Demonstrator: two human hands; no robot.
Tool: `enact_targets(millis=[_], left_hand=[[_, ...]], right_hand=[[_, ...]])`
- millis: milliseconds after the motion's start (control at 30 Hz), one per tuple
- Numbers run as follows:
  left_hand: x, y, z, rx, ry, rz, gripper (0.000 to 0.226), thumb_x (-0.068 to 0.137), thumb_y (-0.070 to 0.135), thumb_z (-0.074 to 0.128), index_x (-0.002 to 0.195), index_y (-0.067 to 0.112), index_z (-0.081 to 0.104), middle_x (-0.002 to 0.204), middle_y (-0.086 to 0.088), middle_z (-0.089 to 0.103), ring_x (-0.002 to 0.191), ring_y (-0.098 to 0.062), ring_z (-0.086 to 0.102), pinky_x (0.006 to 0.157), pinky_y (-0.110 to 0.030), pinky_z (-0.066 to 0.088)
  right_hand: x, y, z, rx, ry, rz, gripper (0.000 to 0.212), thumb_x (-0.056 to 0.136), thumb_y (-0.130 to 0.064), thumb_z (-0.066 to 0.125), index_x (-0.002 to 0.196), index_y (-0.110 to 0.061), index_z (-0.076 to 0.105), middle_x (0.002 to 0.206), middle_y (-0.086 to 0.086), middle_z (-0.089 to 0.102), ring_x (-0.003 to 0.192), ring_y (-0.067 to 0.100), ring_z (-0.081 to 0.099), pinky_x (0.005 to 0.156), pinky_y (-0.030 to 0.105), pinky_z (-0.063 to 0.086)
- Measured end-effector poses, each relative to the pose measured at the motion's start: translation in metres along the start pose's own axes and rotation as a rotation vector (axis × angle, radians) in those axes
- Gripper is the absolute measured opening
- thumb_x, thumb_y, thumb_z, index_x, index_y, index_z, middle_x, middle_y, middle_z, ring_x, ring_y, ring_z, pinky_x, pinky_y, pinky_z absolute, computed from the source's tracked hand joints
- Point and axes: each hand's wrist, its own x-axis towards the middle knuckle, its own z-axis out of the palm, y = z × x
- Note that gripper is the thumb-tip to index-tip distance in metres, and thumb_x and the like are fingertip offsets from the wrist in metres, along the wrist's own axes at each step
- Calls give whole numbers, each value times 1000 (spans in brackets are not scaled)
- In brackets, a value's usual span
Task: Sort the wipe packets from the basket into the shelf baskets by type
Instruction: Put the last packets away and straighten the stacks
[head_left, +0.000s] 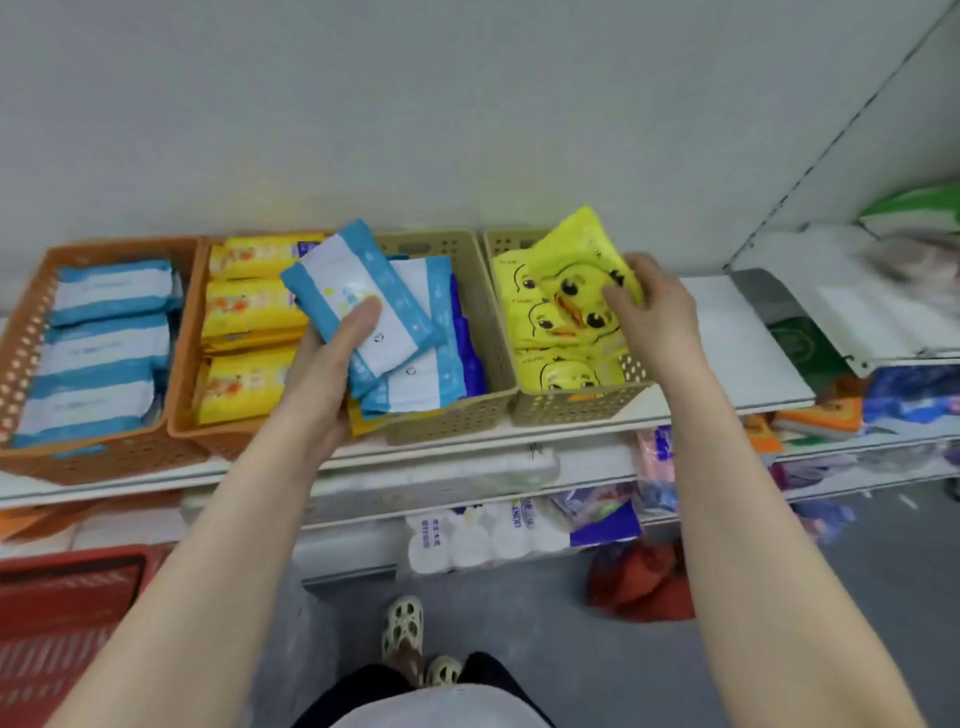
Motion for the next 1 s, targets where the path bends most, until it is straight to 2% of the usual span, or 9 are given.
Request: enact_targets(millis=[200,367,467,567,667,800,867,933,1000], left_hand=[[38,0,17,43,-33,-11,65,84,39,71,141,20,48,122,-2,71,107,-22,70,78,-36,58],[52,-1,35,44,21,-26,47,92,33,64,136,23,52,113,2,74,97,-17,73,68,-30,60],[54,-6,49,48,64,-20,44,92,33,64,134,25,52,111,3,75,98,-17,73,72,-33,60],[55,-14,64,36,98,-18,45,91,35,65,134,27,52,114,3,73,102,-17,72,77,-34,60],[55,-23,80,33,117,-5,34,93,35,63,126,32,55,110,9,74,101,-13,71,81,-33,59],[51,-35,96,41,132,-14,53,88,40,67,137,28,51,121,5,71,110,-17,68,95,-42,54],[48,-36,100,48,142,-5,59,82,42,69,137,29,51,121,6,71,110,-16,68,99,-44,52],[45,-35,102,55,142,18,62,80,43,70,137,29,51,121,7,70,111,-15,67,100,-44,51],[44,-34,103,64,139,37,59,83,41,67,138,27,50,124,5,69,112,-16,67,101,-45,51]], right_hand=[[42,11,11,-492,-408,-49,45,93,-17,52,137,-26,54,142,8,54,131,31,47,108,43,36],[54,19,26,-582,-844,-31,49,90,-11,50,135,-28,56,139,5,55,128,27,48,103,33,39],[50,38,37,-591,-720,-195,38,91,-19,59,128,-27,60,122,9,57,120,30,46,99,35,39],[40,51,39,-627,-530,-337,43,88,-36,64,131,-33,57,117,5,54,113,31,47,96,38,42],[29,59,44,-594,-576,-315,55,88,-48,63,140,-37,48,123,5,48,112,32,45,98,38,41],[37,64,46,-535,-668,-268,61,86,-41,69,141,-29,47,126,9,44,112,34,47,96,35,40],[47,52,43,-501,-572,-306,49,89,-39,66,133,-22,55,120,10,52,109,31,53,87,34,45],[53,26,38,-239,-374,-333,32,95,-41,56,116,-19,65,106,3,63,96,22,60,75,31,45],[54,-3,35,152,-442,-213,24,96,-41,56,101,-21,68,92,-5,68,83,12,63,70,27,48]])
